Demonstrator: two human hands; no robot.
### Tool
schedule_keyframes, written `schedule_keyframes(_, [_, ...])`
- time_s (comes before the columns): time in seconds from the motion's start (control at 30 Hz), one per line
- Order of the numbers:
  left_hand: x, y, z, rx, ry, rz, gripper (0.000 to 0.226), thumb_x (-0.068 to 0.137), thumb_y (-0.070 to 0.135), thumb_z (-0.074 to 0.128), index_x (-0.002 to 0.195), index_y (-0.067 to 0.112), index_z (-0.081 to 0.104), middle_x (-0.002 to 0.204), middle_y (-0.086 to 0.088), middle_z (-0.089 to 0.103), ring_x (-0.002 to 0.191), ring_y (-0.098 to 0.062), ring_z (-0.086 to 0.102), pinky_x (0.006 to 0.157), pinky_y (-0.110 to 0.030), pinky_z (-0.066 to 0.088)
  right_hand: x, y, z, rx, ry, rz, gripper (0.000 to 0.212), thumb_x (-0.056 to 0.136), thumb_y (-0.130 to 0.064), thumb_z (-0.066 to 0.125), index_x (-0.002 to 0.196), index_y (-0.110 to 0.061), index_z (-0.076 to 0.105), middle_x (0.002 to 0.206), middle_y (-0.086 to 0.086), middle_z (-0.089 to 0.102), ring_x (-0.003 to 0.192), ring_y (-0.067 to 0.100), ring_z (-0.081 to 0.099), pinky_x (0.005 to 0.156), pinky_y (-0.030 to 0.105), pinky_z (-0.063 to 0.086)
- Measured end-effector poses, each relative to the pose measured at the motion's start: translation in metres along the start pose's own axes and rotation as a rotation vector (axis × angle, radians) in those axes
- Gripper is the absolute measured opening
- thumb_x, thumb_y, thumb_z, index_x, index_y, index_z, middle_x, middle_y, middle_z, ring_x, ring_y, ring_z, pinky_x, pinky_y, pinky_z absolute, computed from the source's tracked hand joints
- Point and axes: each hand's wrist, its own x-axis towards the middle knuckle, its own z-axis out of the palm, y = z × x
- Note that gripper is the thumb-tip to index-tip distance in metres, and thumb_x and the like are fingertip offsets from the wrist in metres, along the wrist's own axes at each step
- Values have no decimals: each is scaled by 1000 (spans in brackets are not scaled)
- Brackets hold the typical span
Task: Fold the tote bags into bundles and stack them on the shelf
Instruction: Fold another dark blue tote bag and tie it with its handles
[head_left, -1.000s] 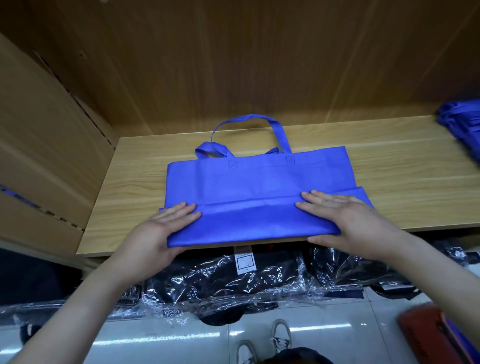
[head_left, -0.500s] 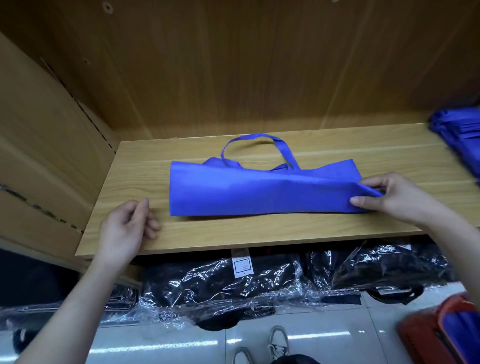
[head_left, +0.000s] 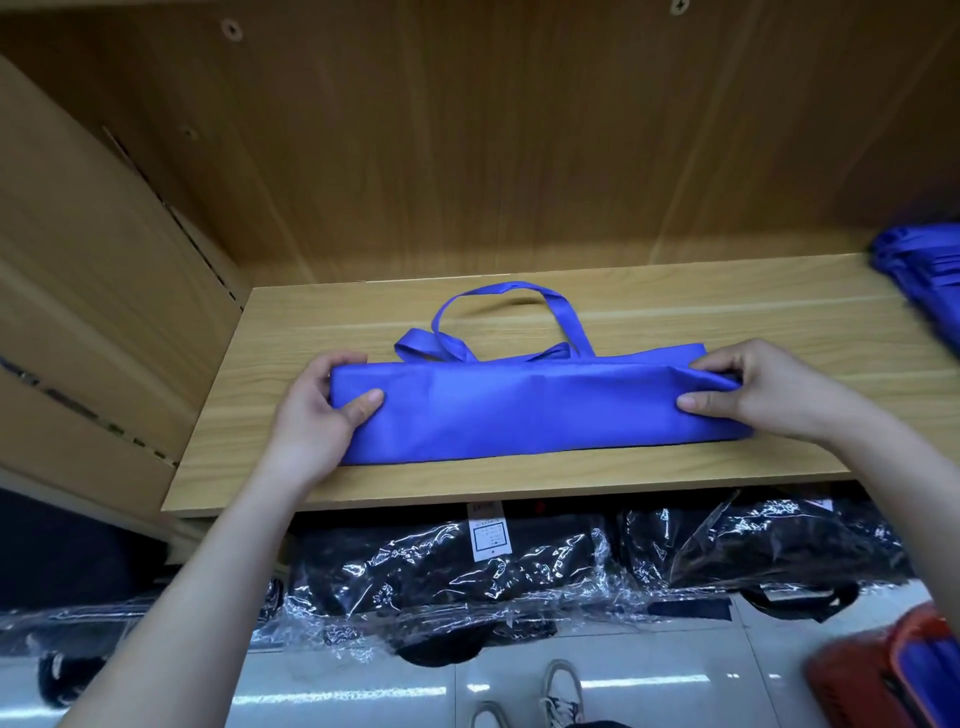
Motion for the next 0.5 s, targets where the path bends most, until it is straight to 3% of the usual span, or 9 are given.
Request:
schedule_keyframes(0.07, [-4, -7, 1, 224, 78, 53, 33, 87, 12, 69, 116, 24, 58, 99, 2, 63, 90, -21, 58, 85, -29, 46, 2, 7, 8, 6, 195, 27, 7, 82, -16, 76, 83, -20, 70, 74, -5, 64, 72, 16, 56, 63, 21, 40])
schedule_keyframes(0.13, [-11, -13, 4, 390, 141, 128, 37, 89, 12, 66, 125, 19, 57, 102, 0, 61, 91, -23, 53, 80, -24, 37, 2, 14, 20, -32, 354, 76, 10, 83, -17, 75, 91, -16, 69, 70, 1, 60, 69, 21, 54, 62, 26, 40])
schedule_keyframes(0.2, [-16, -16, 7, 516, 163, 214, 41, 90, 11, 62, 131, 16, 55, 115, -8, 62, 105, -30, 55, 87, -31, 40, 3, 19, 32, -92, 424, 114, 20, 86, -22, 72, 103, -12, 67, 73, 5, 60, 73, 27, 55, 66, 31, 41])
schedule_keyframes(0.27, [-17, -21, 9, 614, 181, 231, 42, 91, 11, 60, 132, 14, 55, 116, -15, 59, 109, -36, 53, 89, -41, 42, 4, 17, 40, -215, 417, 158, 28, 91, -29, 63, 113, -12, 62, 93, 11, 63, 93, 34, 58, 77, 38, 46])
schedule_keyframes(0.37, [-16, -26, 10, 743, 230, 220, 41, 90, 11, 60, 131, 12, 56, 114, -20, 51, 110, -41, 46, 88, -52, 44, 6, 8, 48, -343, 382, 273, 38, 97, -39, 48, 127, -15, 50, 121, 16, 50, 116, 37, 48, 92, 44, 42])
schedule_keyframes(0.5, [-18, -31, 11, 810, 72, 336, 57, 80, -9, 51, 130, 17, 58, 127, -10, 57, 113, -38, 45, 95, -48, 43, 10, -6, 50, -323, 327, 253, 34, 99, -35, 43, 132, -25, 44, 122, 19, 49, 119, 40, 42, 98, 42, 37])
